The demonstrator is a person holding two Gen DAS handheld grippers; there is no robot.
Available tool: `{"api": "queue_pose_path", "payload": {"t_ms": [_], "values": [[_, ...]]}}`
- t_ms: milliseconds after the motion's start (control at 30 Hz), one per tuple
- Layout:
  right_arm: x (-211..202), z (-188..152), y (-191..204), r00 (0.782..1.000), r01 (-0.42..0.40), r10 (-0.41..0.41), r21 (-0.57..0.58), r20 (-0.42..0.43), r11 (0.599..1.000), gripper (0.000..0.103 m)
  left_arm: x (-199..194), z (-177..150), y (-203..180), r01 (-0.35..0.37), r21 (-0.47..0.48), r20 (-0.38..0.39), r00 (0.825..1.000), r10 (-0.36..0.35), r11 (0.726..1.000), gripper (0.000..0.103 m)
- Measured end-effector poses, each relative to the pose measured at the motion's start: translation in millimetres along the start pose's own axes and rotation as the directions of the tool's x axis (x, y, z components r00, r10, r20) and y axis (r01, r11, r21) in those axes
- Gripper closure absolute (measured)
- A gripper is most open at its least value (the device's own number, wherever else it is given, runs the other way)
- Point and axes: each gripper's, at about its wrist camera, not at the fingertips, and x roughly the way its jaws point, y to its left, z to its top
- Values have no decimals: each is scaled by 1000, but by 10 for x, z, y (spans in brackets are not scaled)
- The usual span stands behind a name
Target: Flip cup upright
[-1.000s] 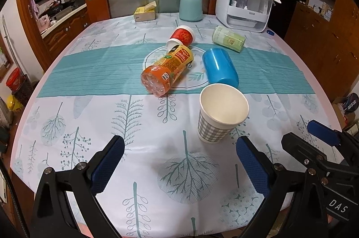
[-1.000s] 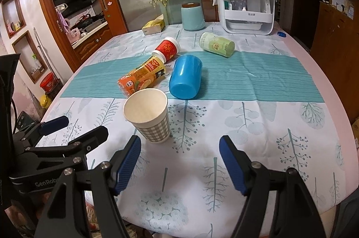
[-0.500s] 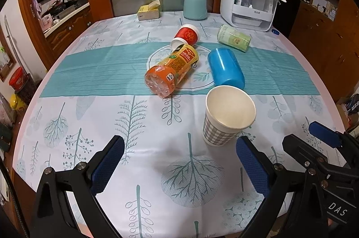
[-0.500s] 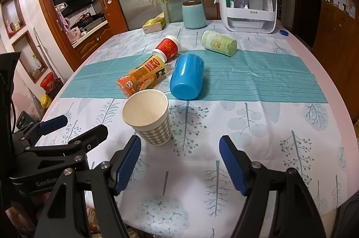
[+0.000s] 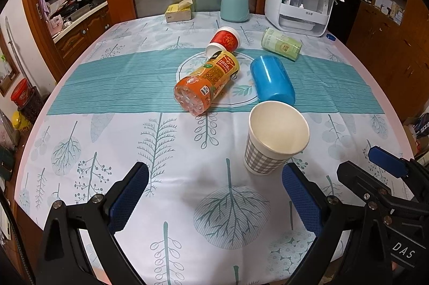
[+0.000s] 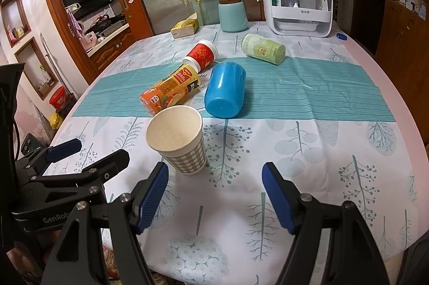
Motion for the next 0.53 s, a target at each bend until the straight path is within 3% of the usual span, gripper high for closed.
{"api": "queue_pose_path", "payload": {"t_ms": [533], "values": [[14, -6, -15, 1000, -4, 4, 3, -4, 1000, 30, 24, -14, 17, -2, -4, -7, 1000, 2, 1000, 4]]}}
